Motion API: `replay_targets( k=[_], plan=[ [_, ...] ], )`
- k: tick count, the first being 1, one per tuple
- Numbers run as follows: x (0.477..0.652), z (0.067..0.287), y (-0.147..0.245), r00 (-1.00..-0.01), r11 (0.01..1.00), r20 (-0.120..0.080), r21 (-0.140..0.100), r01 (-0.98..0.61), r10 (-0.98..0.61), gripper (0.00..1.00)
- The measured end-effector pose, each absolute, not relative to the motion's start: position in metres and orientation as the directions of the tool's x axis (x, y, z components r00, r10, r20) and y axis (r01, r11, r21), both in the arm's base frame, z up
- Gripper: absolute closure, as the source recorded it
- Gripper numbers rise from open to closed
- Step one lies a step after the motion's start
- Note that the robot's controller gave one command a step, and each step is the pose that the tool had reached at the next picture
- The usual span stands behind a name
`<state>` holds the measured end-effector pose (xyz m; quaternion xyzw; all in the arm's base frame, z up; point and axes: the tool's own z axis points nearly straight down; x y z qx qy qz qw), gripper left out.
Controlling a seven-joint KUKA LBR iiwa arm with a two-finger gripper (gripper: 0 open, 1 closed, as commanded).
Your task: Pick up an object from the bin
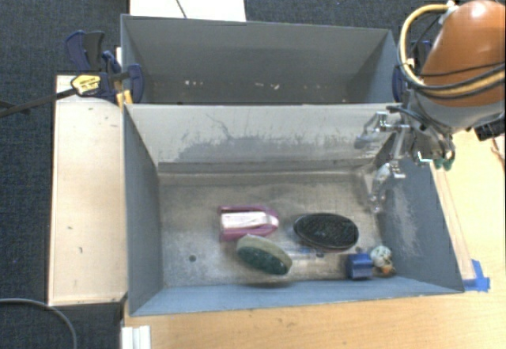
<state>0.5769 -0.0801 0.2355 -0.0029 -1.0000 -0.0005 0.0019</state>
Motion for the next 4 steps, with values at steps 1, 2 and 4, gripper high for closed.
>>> replay_targets(
  k=[1,2,4],
  plan=[
    [0.504,0.07,-0.029,-0.993,0.993,-0.011,0.0,-0.119,-0.119,0.0],
    [0.485,0.101,-0.011,-0.977,0.977,-0.001,0.0,-0.213,-0.213,0.0],
    [0.494,0.071,-0.027,-1.0,1.0,-0.01,0.001,-0.028,-0.028,0.0]
  ],
)
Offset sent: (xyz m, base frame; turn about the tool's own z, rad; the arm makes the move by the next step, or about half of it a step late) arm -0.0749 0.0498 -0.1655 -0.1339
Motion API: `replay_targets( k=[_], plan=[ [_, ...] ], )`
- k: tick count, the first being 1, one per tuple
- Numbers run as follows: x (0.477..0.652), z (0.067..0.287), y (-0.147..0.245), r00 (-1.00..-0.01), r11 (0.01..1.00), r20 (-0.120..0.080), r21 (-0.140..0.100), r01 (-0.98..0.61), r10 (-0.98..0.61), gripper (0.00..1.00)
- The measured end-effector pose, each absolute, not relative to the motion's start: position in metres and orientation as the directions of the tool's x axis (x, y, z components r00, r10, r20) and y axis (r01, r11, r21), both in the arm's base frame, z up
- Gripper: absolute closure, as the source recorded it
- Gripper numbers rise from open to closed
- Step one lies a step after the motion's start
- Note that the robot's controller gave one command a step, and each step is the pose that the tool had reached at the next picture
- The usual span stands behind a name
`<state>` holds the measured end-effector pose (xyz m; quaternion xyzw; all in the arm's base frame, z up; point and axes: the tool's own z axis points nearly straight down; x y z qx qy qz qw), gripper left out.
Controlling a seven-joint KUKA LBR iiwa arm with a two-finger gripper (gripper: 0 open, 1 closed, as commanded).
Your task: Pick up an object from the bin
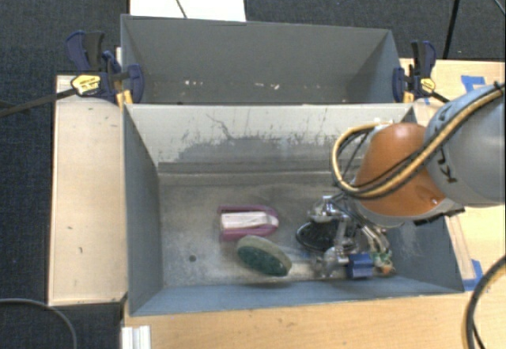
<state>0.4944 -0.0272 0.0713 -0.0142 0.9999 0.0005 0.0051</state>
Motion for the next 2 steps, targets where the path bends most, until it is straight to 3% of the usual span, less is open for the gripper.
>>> replay_targets(
  k=[1,2],
  plan=[
    [0.4963,0.0731,-0.0271,-0.999,0.999,-0.008,0.0,-0.034,-0.034,0.0],
    [0.4976,0.0742,-0.027,-0.999,0.999,-0.012,0.0,-0.036,-0.036,1.0]
  ],
)
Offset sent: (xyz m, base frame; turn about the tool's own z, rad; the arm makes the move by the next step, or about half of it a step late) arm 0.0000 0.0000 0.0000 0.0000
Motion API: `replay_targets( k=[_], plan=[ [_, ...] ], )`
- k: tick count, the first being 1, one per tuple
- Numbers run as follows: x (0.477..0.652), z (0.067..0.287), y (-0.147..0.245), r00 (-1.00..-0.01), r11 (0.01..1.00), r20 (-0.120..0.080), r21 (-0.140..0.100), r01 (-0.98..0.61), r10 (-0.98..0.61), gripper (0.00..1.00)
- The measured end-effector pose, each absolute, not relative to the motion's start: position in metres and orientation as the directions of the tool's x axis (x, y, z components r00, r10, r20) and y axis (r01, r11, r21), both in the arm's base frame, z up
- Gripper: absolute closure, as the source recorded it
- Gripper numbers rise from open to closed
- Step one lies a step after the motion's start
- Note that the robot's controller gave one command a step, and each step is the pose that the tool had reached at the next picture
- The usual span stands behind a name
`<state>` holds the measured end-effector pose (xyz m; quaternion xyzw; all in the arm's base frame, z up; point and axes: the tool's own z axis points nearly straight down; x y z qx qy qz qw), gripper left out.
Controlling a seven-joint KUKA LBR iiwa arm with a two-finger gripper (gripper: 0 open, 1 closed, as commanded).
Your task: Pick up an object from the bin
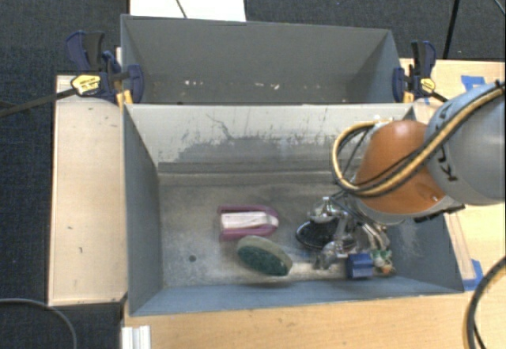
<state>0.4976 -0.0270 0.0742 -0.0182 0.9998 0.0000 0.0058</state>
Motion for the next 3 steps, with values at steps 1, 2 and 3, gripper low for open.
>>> replay_targets(
  k=[1,2,3],
  plan=[
    [0.498,0.085,-0.027,-0.999,0.999,-0.005,0.0,-0.043,-0.043,1.0],
    [0.499,0.094,-0.027,-0.999,0.999,-0.006,-0.001,-0.046,-0.046,1.0],
    [0.5,0.124,-0.027,-0.999,0.999,-0.005,-0.001,-0.049,-0.049,1.0]
  ],
)
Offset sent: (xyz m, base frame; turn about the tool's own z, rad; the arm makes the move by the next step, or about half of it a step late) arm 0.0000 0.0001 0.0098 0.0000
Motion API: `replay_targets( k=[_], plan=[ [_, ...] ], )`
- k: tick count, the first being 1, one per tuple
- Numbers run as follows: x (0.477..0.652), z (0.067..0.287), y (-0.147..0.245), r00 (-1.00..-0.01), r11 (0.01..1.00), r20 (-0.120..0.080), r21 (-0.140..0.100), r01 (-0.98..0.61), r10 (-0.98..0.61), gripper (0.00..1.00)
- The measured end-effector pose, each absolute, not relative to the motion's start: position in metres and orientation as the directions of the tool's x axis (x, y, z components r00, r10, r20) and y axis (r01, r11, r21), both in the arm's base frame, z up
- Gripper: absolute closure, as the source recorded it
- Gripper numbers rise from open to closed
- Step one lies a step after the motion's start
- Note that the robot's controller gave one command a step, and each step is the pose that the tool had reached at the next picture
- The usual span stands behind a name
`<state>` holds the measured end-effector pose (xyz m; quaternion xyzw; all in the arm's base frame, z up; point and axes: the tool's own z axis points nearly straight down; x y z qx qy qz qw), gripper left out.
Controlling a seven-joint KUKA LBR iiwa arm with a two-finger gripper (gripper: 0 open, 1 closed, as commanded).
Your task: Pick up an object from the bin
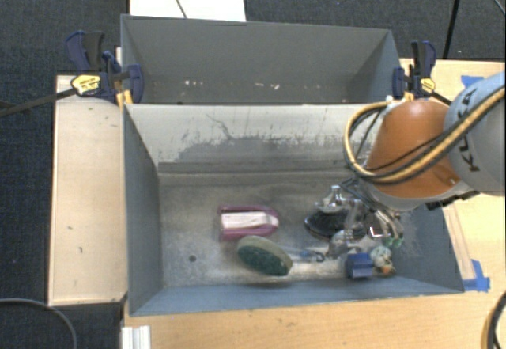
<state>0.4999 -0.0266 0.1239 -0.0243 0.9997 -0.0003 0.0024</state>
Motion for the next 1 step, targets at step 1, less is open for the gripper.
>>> replay_targets(
  k=[1],
  plan=[
    [0.5015,0.1823,-0.0267,-0.999,0.999,-0.008,-0.001,-0.05,-0.05,1.0]
  ],
)
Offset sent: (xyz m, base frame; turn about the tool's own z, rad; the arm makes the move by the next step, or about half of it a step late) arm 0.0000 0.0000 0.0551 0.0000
